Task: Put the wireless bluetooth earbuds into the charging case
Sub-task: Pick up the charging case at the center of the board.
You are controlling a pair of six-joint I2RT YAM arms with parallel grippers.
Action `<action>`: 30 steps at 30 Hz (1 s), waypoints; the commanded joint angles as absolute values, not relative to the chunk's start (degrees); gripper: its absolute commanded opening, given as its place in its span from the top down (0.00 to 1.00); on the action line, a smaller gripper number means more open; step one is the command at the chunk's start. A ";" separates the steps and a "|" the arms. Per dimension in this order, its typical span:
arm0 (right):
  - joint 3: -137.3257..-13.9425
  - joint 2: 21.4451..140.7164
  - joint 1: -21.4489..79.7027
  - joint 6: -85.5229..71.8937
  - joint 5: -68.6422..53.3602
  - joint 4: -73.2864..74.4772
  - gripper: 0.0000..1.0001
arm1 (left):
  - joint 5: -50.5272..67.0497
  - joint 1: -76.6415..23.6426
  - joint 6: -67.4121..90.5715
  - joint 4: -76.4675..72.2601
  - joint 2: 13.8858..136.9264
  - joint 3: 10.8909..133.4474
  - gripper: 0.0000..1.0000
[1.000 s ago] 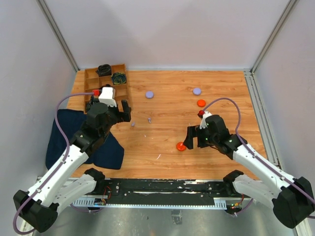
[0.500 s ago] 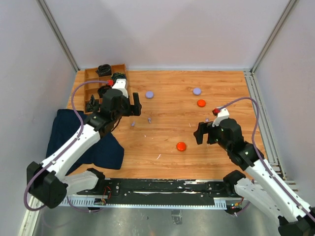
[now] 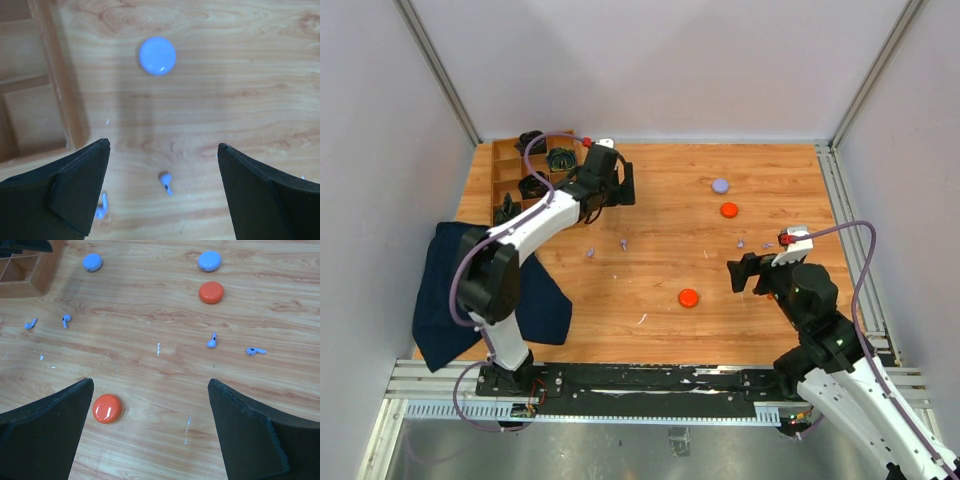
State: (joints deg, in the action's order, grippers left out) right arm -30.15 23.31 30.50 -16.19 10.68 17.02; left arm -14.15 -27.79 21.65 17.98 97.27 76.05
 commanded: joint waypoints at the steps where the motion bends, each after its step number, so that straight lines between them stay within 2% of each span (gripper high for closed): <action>1: -31.34 24.05 29.88 -13.75 10.20 16.69 0.01 | -16.28 -26.22 22.33 17.66 105.83 85.15 0.06; 5: -31.76 25.32 29.88 -13.51 9.64 16.59 0.01 | -16.61 -24.67 22.01 18.85 114.14 92.79 0.07; 15: -31.58 25.97 29.88 -13.70 13.51 17.41 0.01 | -15.29 -23.20 20.13 24.76 130.96 109.93 0.17; 24: -27.04 25.25 29.85 -13.78 14.07 13.94 0.01 | -13.10 -23.18 19.60 27.82 137.73 115.67 0.22; 30: -26.40 24.09 29.88 -13.36 15.61 14.57 0.01 | -13.50 -23.12 18.93 28.62 139.78 117.29 0.31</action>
